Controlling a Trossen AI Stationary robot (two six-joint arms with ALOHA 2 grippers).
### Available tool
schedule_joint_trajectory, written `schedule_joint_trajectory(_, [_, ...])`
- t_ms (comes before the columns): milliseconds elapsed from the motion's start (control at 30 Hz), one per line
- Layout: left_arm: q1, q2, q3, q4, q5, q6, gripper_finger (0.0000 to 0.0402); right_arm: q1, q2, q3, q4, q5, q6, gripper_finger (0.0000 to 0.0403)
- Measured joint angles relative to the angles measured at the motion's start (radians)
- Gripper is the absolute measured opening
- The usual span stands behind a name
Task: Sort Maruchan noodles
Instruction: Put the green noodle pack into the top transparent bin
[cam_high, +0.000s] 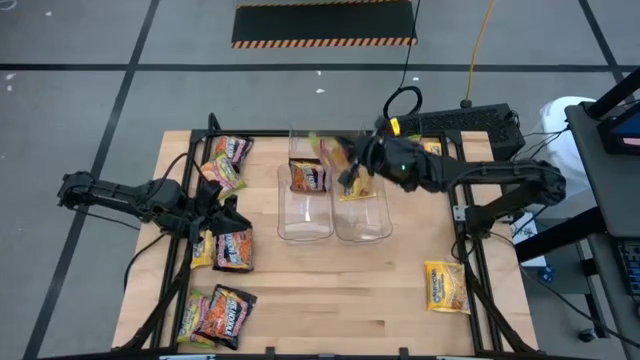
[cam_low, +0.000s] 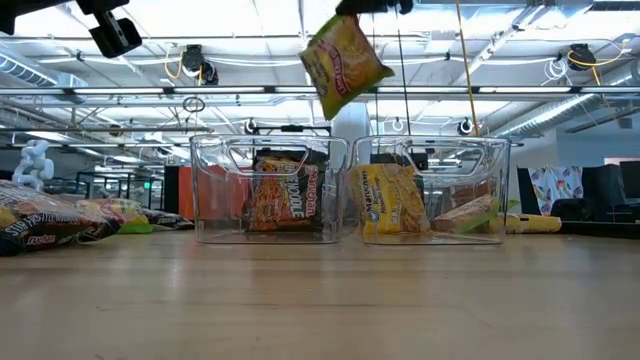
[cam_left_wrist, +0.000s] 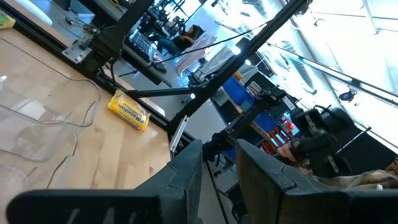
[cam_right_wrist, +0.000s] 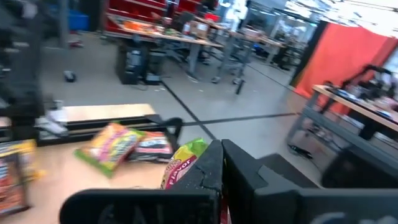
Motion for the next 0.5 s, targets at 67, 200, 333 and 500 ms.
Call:
schedule_joint_trajectory(67, [0.0, 0.0, 0.0, 0.0, 0.0, 0.0, 0.0102, -0.042, 0.0, 0.0, 0.002, 0.0, 0.0, 0.0])
schedule_joint_trajectory(200, [0.0, 0.0, 0.0, 0.0, 0.0, 0.006, 0.0102, -0.12, 0.0, 0.0, 0.001, -0.004, 0.025, 0.0])
schedule_joint_trajectory(333, [0.0, 0.0, 0.0, 0.0, 0.0, 0.006, 0.0102, -0.194, 0.019, 0.0, 0.016, -0.06, 0.044, 0.0])
schedule_joint_trajectory(500, [0.0, 0.0, 0.0, 0.0, -0.001, 0.006, 0.0102, -0.271, 0.073, 0.0, 0.072, -0.111, 0.069, 0.0])
